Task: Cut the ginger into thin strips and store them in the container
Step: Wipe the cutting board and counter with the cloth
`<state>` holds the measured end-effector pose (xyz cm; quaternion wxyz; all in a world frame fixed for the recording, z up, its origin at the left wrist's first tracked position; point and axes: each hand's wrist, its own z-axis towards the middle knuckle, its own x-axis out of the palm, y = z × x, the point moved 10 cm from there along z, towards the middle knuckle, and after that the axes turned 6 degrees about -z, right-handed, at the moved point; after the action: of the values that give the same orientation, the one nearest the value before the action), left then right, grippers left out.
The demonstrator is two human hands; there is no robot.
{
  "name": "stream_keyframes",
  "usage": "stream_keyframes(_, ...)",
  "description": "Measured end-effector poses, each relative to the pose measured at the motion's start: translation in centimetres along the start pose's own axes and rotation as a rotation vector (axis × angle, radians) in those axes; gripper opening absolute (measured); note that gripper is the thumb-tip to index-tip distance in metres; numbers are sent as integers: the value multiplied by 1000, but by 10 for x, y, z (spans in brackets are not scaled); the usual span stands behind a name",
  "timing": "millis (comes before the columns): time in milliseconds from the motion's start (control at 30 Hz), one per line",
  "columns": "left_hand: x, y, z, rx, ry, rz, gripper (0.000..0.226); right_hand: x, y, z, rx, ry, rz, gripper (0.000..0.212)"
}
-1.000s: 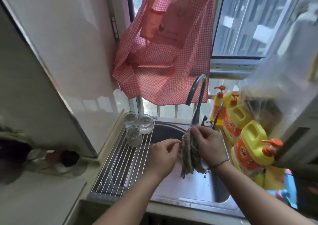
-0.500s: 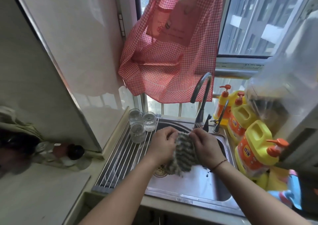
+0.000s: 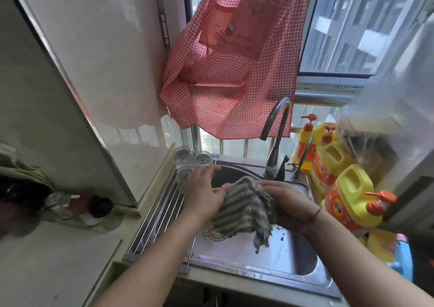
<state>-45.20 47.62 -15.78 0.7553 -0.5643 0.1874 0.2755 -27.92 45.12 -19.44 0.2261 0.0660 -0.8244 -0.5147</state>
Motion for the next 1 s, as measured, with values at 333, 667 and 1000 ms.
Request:
stream_keyframes(333,30,-21,-55,316,61,-239,62,5,-11,3,2,-166,430,36)
stream_keyframes(667,31,-2,-35,83,191,-375,30,-11,-10,2,-136,-459,3,33)
stream_keyframes(1000,-12,103,-22,-487,81,-749,19,-20,-40,25,115,-98,-358,30)
